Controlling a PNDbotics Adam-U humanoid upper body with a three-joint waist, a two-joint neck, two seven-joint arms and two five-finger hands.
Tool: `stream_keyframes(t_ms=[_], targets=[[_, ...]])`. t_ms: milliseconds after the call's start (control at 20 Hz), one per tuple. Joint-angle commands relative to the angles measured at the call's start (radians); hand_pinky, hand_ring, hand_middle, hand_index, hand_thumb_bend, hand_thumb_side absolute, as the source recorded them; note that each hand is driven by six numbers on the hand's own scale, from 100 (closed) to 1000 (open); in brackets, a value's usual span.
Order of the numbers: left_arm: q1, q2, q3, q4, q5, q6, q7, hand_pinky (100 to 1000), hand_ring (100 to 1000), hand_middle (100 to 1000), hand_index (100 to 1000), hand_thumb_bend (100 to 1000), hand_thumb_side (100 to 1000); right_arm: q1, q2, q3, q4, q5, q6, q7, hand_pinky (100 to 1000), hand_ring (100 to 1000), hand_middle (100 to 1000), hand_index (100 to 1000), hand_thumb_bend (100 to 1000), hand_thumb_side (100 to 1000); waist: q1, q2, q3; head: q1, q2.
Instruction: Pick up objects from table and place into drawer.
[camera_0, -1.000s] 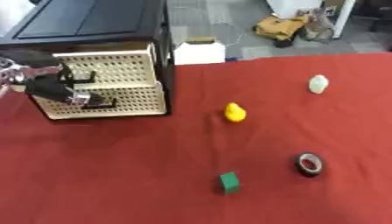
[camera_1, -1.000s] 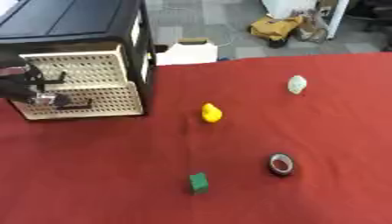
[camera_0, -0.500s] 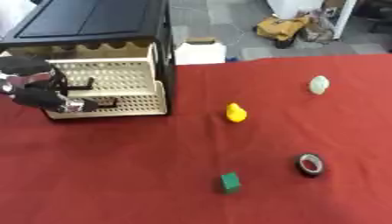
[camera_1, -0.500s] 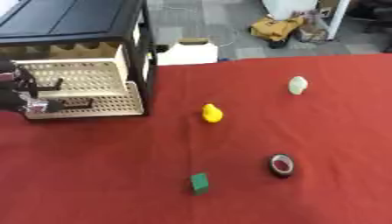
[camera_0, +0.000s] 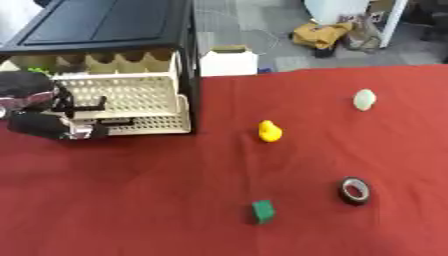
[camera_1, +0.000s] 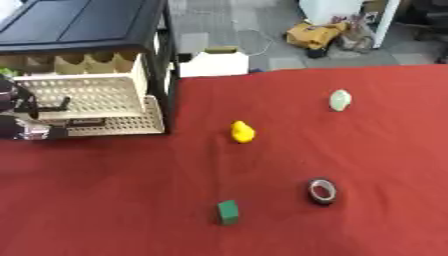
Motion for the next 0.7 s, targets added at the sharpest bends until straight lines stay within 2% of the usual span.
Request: stream_keyframes(t_ms=[50, 700], targets=[[0.003, 0.055, 0.016, -0.049, 0.012, 0.009, 0.016, 100, 100, 100, 682, 610, 1000, -0.011, -0.022, -0.013, -0.016, -0.006, -0.003, -0.004, 733, 776, 799, 877, 100, 1000, -0.001, -0.014, 0.002, -0.002, -0.009], [0.062, 0.098, 0.017, -0.139, -0.008, 0.035, 0.042, 100, 100, 100, 692, 607, 1000, -0.015, -0.022, -0.012, -0.016, -0.006, -0.007, -0.007, 733, 777, 799, 878, 100, 1000, -0.003, -0.010, 0.002, -0.001, -0.012]])
